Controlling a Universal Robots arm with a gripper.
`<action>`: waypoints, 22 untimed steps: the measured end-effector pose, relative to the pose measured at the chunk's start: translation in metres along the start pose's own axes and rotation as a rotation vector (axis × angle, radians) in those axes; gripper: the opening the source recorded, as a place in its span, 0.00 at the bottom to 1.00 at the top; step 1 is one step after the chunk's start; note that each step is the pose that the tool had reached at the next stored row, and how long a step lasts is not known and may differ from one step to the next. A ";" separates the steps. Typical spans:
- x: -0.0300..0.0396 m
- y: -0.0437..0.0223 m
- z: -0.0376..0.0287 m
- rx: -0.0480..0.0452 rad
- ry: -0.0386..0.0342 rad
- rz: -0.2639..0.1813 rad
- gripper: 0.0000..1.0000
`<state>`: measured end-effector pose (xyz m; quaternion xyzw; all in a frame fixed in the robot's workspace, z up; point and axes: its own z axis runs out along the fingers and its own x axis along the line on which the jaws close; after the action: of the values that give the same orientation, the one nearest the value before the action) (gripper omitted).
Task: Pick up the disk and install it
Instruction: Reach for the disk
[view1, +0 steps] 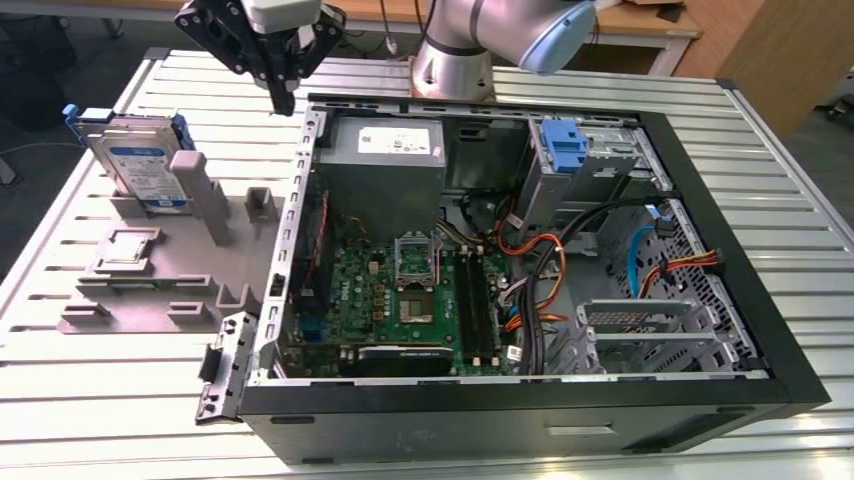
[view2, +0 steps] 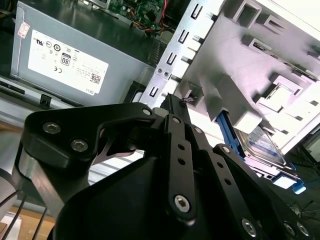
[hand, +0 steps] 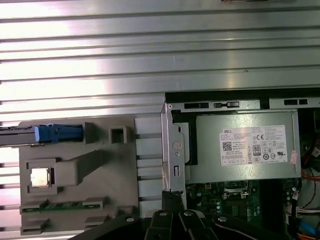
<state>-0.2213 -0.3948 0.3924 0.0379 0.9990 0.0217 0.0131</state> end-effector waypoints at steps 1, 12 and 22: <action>0.0008 -0.0001 0.0000 0.0000 0.0000 0.000 0.10; 0.0083 -0.0006 -0.0002 0.0000 0.0000 0.000 0.10; 0.0146 -0.0011 -0.0004 0.0000 0.0000 0.000 0.10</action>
<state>-0.2359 -0.3948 0.3924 0.0379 0.9990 0.0217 0.0131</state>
